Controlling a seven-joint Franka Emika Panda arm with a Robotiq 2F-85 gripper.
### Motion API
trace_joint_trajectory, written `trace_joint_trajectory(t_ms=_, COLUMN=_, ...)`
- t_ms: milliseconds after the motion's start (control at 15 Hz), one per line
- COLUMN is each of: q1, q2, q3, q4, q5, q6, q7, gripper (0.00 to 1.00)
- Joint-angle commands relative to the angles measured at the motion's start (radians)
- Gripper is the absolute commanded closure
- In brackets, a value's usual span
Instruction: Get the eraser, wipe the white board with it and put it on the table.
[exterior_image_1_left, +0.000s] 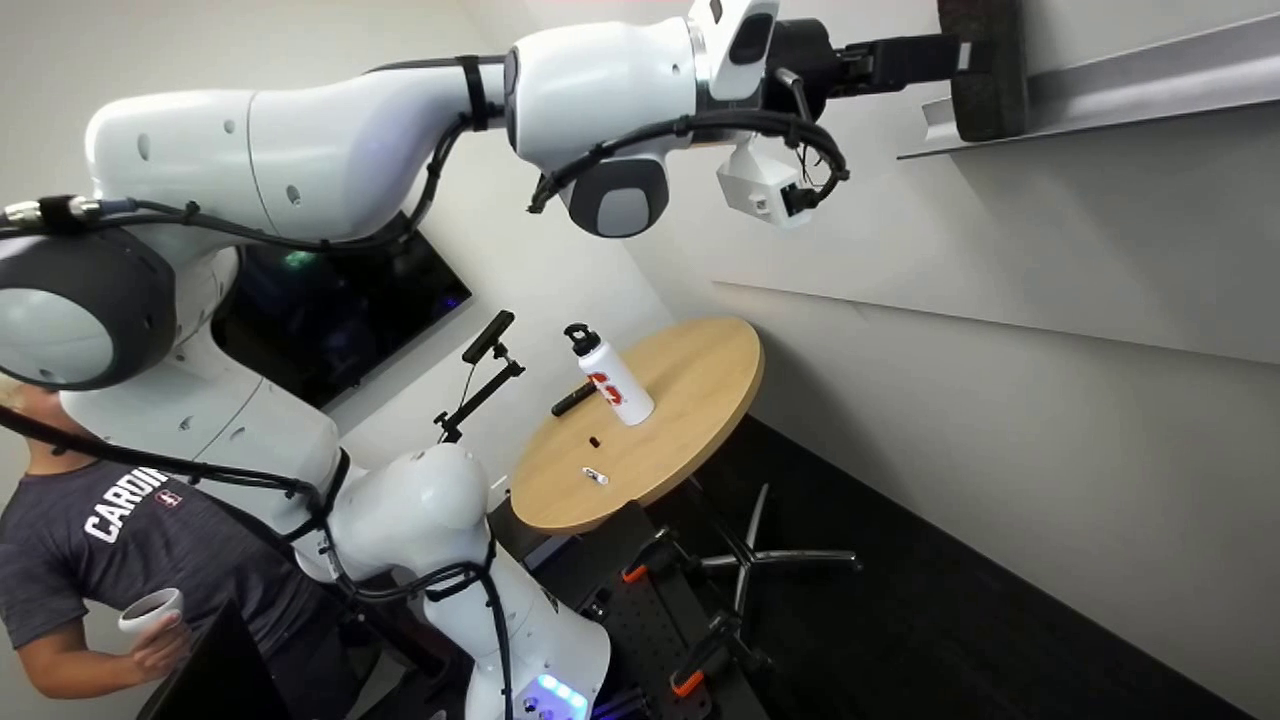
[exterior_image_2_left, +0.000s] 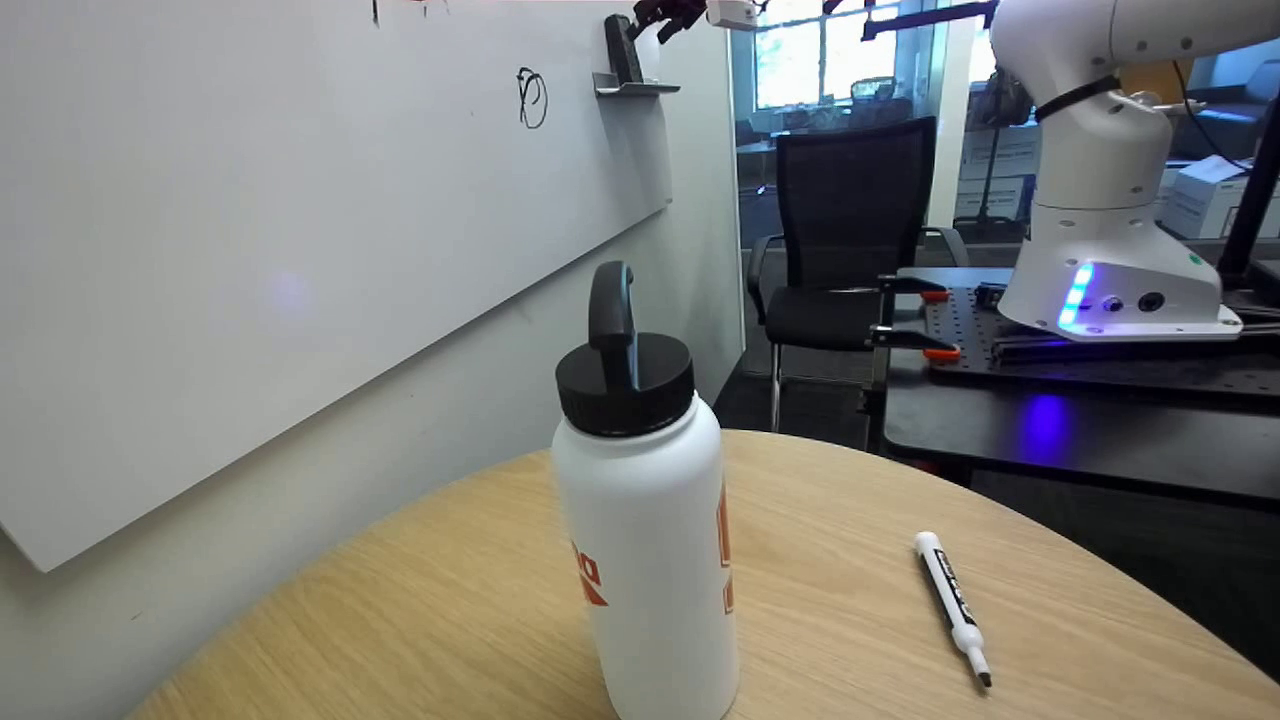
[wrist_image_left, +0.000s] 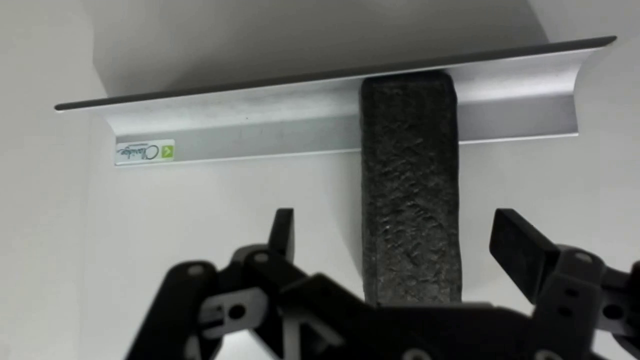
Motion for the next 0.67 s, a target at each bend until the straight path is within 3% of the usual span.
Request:
trace_joint_trajectory(t_ms=0, q1=0.086, q2=0.012, q3=-0.095, q4=0.035, q5=-0.023, q6=-0.004, q7=-0.003, gripper=0.0)
trace_joint_trajectory(t_ms=600, q1=0.214, q2=-0.017, q3=-0.235, q4=0.063, q5=-0.08, q6=-0.06, q7=-0.006, gripper=0.0)
